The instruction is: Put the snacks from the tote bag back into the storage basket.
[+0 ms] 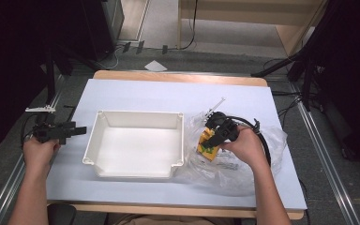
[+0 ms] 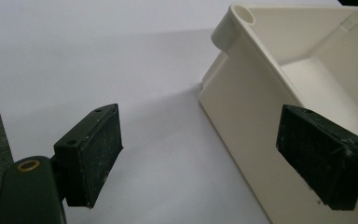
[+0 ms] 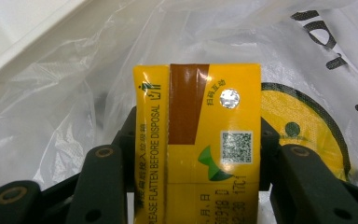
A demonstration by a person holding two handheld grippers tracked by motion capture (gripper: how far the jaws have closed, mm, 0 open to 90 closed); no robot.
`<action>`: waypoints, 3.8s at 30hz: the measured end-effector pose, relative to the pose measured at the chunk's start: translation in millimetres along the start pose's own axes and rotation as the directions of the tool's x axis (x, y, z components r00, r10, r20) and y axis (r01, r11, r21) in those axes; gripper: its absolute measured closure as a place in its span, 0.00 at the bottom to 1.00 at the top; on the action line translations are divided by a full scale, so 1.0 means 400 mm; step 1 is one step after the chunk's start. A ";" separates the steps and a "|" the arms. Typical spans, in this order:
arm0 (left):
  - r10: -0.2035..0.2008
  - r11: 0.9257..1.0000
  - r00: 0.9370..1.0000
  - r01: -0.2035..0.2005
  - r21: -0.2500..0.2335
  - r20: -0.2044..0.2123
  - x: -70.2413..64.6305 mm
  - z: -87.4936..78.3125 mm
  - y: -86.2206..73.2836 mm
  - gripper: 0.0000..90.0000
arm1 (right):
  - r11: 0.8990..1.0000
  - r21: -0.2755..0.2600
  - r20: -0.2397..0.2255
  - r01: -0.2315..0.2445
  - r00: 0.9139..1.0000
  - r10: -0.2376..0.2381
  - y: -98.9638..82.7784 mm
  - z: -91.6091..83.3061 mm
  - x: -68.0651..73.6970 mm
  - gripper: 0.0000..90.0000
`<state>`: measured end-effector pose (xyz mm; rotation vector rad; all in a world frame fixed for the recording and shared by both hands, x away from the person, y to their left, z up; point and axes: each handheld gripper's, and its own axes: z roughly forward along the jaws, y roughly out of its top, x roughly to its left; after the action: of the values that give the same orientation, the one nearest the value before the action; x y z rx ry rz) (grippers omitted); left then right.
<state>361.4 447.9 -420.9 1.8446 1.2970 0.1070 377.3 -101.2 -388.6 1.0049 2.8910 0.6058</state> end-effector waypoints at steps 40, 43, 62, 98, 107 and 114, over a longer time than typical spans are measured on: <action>0.002 1.000 1.000 -0.002 0.004 -0.005 0.001 -0.001 -0.007 0.17 | 0.997 -0.076 0.033 -0.023 0.999 0.026 0.005 -0.115 0.005 0.61; -0.003 1.000 1.000 0.003 0.005 -0.008 0.000 -0.003 -0.009 0.17 | 0.996 -0.091 0.040 -0.018 0.999 0.022 0.007 -0.129 0.008 0.61; 0.000 1.000 1.000 0.000 -0.003 -0.027 -0.004 -0.026 -0.025 0.17 | 0.991 -0.134 0.068 0.012 0.998 -0.003 0.035 -0.183 0.027 0.61; 0.004 1.000 0.999 -0.004 0.008 -0.042 -0.007 -0.030 -0.031 0.17 | 0.964 -0.226 0.089 0.140 0.988 -0.122 0.133 -0.240 0.097 0.61; 0.003 1.000 0.999 -0.002 0.004 -0.047 -0.005 -0.037 -0.035 0.17 | 0.960 -0.231 0.080 0.161 0.986 -0.146 0.152 -0.235 0.111 0.61; 0.004 1.000 0.999 -0.004 0.001 -0.048 -0.005 -0.045 -0.043 0.17 | 0.954 -0.244 0.079 0.175 0.984 -0.160 0.167 -0.229 0.117 0.61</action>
<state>338.8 458.4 -420.4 1.8558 1.3267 0.1531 366.8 -57.5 -274.6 0.7237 2.7213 0.8842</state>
